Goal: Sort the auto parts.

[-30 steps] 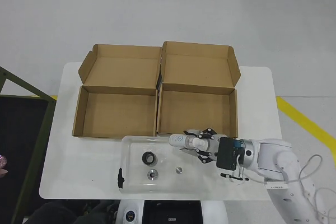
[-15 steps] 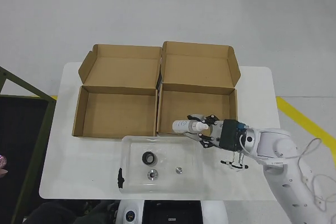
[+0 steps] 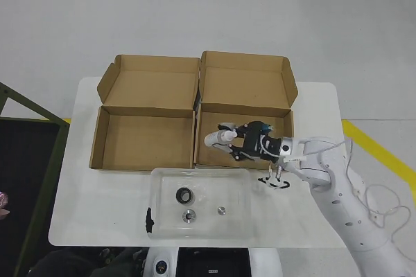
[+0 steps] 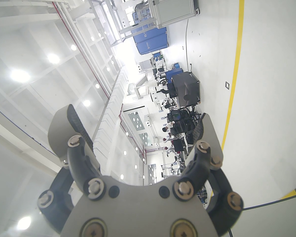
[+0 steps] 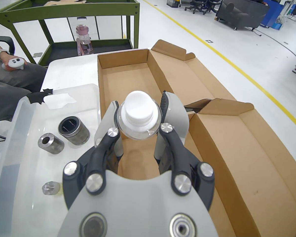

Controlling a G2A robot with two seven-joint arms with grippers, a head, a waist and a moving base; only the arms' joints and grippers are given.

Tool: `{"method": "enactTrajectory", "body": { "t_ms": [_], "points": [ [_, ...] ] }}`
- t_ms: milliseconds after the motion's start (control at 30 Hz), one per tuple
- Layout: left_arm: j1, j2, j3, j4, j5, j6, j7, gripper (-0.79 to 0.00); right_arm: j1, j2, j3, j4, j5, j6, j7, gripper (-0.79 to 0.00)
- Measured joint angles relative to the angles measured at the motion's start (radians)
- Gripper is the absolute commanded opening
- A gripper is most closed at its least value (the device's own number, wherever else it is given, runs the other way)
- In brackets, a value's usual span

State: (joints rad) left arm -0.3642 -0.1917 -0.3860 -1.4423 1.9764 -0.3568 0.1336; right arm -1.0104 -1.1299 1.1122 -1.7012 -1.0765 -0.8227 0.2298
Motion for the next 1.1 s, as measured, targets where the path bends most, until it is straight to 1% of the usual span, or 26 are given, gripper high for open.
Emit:
{"method": "enactTrajectory", "body": {
  "t_ms": [167,500,967,1000,1033,1100],
  "points": [
    [0.0,0.0,0.0,0.0,0.0,0.0,0.0,0.0,0.062,-0.015,-0.053,0.073,0.022,0.043,0.036,-0.785],
    [0.0,0.0,0.0,0.0,0.0,0.0,0.0,0.0,0.179,-0.047,-0.154,0.215,-0.012,0.129,0.098,-0.785],
    [0.0,0.0,0.0,0.0,0.0,0.0,0.0,0.0,0.262,-0.085,-0.235,0.381,-0.039,0.186,0.086,-0.785],
    [0.0,0.0,0.0,0.0,0.0,0.0,0.0,0.0,0.266,-0.087,-0.241,0.386,-0.042,0.19,0.086,-0.776],
    [0.0,0.0,0.0,0.0,0.0,0.0,0.0,0.0,0.27,-0.09,-0.247,0.391,-0.046,0.193,0.086,-0.702],
    [0.0,0.0,0.0,0.0,0.0,0.0,0.0,0.0,0.28,-0.095,-0.258,0.404,-0.054,0.196,0.083,-0.65]
  ]
}}
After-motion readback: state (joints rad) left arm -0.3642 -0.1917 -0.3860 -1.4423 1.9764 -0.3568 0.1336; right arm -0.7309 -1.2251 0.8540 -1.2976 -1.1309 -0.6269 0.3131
